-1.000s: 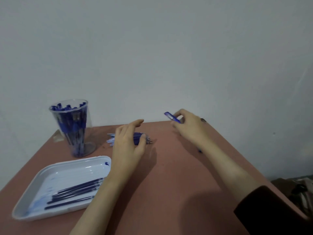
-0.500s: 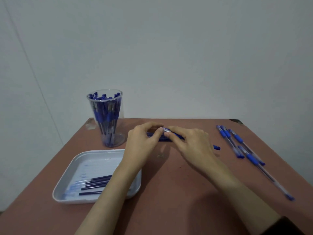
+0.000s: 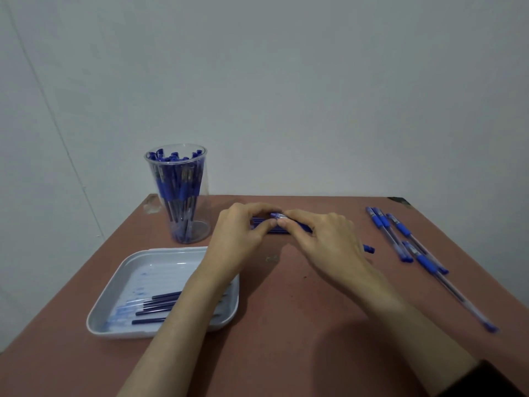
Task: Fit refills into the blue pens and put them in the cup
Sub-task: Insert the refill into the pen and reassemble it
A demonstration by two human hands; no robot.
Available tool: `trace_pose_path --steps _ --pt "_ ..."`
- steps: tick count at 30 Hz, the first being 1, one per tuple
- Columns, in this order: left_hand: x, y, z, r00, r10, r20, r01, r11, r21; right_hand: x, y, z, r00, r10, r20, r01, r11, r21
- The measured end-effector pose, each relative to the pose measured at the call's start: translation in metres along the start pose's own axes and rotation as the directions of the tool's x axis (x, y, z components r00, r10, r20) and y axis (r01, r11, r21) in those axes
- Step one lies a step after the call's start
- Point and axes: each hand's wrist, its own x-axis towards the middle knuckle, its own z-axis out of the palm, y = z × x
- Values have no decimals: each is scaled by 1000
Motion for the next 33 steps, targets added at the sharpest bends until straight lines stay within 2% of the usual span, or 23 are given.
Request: trace_pose_path --steps 6,16,29,31,33 --pt "1 -1 -3 1000 9 -15 -9 1000 25 1 6 3 1000 -25 11 22 980 200" --pt "0 -1 0 999 -20 -30 19 1000 -12 -1 0 -1 998 -70 6 70 997 15" --pt "-1 0 0 998 -31 -53 23 989 -146 -3 -1 -3 999 -34 -41 40 988 148" --pt "-1 0 0 998 -31 -49 23 989 -149 -2 0 -4 999 -32 -10 33 987 155" --pt "0 0 0 994 -59 -96 45 989 -140 -1 3 -5 999 -3 50 -1 996 86"
